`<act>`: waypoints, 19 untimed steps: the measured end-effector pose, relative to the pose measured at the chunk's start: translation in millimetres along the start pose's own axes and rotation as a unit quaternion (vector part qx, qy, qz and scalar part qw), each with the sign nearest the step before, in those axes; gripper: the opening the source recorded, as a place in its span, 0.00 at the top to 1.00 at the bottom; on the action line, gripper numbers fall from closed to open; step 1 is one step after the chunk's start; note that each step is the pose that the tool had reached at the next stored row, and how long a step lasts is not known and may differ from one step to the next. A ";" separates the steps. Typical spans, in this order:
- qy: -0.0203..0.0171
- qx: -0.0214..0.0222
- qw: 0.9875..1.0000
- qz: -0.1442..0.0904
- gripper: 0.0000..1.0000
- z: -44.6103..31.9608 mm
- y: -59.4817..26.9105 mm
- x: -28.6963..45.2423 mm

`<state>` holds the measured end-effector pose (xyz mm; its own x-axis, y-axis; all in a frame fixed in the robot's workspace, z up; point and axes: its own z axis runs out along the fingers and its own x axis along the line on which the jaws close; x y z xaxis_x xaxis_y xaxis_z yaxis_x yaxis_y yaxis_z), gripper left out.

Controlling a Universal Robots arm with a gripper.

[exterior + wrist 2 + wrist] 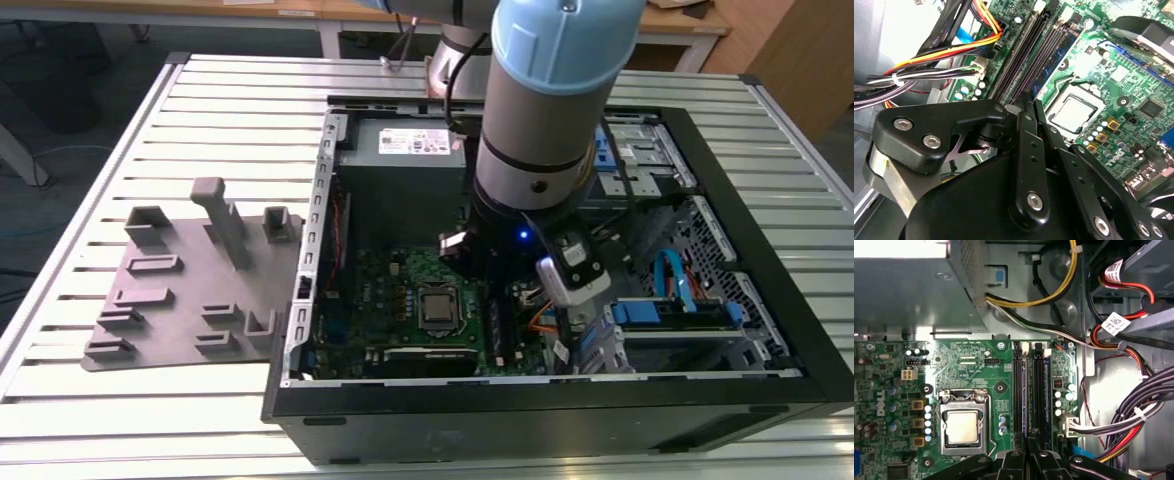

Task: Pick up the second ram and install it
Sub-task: 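Insert the second ram into the second slot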

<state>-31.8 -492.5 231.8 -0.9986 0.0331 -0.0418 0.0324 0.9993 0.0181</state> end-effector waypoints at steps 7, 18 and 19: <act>0.000 0.006 1.000 0.000 0.89 4.9 5.5 -0.9; -0.001 0.017 1.000 -0.001 0.89 9.1 12.2 -0.7; -0.001 0.018 1.000 -0.001 0.89 9.5 12.5 -0.7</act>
<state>-30.3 -479.9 222.6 -0.9986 0.0315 -0.0428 0.0323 0.9993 -0.0187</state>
